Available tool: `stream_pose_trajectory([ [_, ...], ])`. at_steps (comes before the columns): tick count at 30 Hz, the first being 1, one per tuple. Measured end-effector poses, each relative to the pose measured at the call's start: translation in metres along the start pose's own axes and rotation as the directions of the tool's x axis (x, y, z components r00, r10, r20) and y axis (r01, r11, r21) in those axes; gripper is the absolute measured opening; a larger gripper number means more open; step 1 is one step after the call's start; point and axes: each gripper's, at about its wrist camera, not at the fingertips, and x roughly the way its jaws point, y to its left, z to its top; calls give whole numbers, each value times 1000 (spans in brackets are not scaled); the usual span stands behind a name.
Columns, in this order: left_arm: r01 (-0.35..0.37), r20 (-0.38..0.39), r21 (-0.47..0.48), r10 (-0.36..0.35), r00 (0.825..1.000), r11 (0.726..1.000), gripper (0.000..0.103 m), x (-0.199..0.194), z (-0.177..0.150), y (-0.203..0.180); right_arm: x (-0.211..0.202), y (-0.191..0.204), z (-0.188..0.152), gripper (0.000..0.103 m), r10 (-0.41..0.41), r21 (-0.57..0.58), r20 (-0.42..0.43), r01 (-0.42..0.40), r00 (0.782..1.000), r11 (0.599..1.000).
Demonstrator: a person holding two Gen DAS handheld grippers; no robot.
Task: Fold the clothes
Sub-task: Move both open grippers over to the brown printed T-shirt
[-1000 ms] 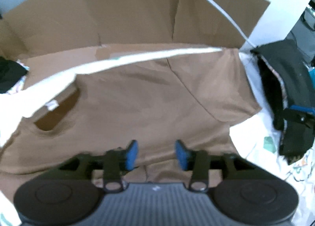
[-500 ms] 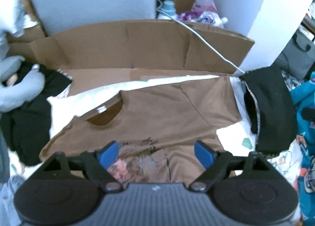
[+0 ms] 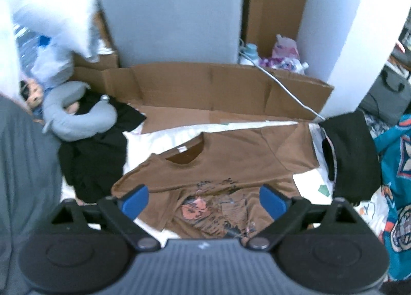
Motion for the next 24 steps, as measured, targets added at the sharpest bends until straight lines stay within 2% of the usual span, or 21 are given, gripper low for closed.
stream_pose_trajectory([
  [10, -47, 38, -63, 50, 998, 997, 97, -48, -28, 45, -32, 30, -22, 92, 29, -6, 32, -28, 999, 1000],
  [15, -50, 32, -66, 52, 998, 997, 97, -44, -39, 70, -35, 37, -37, 92, 38, 26, 55, -40, 998, 999],
  [20, -37, 58, -147, 46, 997, 989, 97, -34, -47, 100, -20, 38, -54, 92, 15, 82, 58, -20, 998, 996],
  [24, -39, 46, -135, 46, 998, 990, 97, -18, -53, 119, -5, 42, -65, 92, 15, 103, 65, -22, 998, 994],
])
